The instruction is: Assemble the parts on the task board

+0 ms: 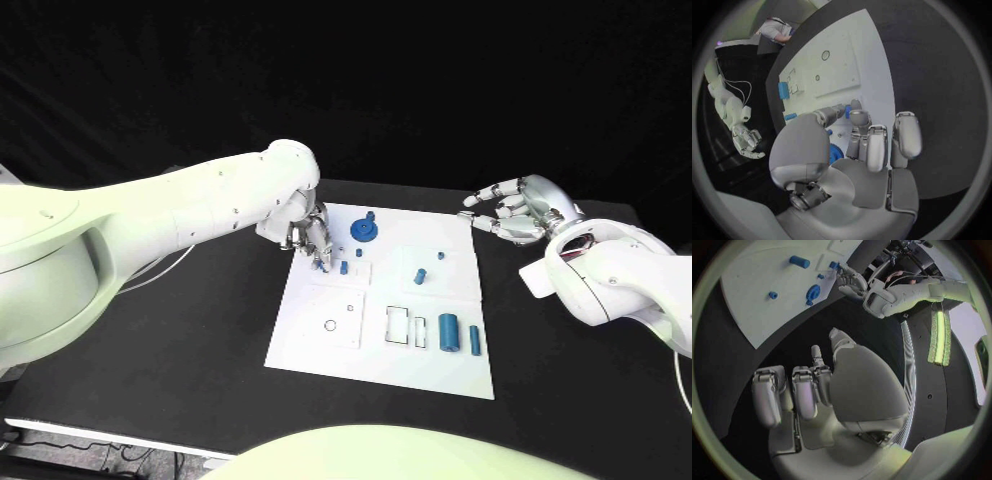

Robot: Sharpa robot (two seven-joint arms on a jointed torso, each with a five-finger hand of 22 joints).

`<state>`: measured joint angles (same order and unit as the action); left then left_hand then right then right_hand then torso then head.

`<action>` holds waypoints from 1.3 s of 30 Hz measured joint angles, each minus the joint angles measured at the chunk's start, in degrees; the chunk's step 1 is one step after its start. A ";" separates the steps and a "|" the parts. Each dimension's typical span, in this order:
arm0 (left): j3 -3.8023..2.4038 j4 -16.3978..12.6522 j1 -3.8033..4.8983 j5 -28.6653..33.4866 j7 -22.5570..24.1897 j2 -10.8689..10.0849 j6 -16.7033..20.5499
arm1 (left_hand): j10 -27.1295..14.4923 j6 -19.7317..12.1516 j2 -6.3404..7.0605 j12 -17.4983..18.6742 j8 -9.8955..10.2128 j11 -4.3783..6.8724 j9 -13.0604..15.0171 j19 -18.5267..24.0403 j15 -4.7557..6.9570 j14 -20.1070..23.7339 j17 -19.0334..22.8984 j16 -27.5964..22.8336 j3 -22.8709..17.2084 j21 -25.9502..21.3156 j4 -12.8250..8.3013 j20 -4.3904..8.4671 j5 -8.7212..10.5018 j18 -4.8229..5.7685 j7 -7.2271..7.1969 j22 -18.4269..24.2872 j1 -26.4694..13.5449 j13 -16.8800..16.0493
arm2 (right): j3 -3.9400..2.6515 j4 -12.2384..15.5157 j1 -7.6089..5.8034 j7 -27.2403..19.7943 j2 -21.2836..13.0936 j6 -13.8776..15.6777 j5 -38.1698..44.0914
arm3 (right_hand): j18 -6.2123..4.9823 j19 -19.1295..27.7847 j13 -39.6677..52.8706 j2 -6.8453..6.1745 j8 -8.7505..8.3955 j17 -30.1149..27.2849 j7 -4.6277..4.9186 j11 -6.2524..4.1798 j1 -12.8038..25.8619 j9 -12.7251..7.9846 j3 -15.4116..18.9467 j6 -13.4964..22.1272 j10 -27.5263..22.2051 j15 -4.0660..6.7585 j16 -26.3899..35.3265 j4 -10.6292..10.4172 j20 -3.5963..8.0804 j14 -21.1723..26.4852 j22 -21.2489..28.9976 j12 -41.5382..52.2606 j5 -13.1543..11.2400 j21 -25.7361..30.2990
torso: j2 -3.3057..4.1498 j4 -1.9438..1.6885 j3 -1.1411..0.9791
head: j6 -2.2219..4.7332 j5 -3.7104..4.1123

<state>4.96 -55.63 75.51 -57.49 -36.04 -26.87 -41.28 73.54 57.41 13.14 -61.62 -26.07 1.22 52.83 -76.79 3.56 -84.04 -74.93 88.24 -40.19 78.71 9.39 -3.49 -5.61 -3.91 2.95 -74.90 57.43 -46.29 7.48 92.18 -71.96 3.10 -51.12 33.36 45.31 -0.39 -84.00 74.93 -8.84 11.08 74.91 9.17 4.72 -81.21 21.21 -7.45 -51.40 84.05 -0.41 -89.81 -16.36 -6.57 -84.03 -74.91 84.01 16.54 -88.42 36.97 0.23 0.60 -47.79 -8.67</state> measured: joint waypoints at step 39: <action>-0.02 -2.96 -0.04 0.55 -0.07 -2.11 1.71 | 0.61 0.46 -0.47 -0.27 0.02 -0.20 0.38 -0.42 0.00 0.00 0.02 0.23 6.93 0.22 4.53 0.00 0.10 0.00 -0.10 -0.04 -2.11 -0.53 | 0.00 -0.19 0.01 0.00 0.21 -0.01 0.02 | 0.00 0.00 -0.01 0.00 0.00 0.03 0.00 0.00 0.00 0.00 0.00 0.00 0.00 0.00 0.00 0.00 0.00 0.00 -0.03 0.00 0.00 0.00 | -0.04 -0.05 0.02 | 0.09 -0.02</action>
<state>4.93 -58.59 75.47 -56.94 -36.11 -28.98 -39.57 74.15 57.87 12.68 -61.90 -26.06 1.03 53.21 -77.21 3.56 -84.04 -74.91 88.47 -33.25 78.93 13.92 -3.49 -5.51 -3.91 2.85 -74.94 55.32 -46.82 7.48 91.99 -71.96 3.10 -50.91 33.35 45.33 -0.39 -84.00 74.92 -8.84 11.08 74.94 9.17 4.72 -81.21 21.21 -7.45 -51.40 84.05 -0.41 -89.81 -16.36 -6.57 -84.03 -74.94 84.01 16.54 -88.42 36.93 0.18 0.62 -47.70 -8.69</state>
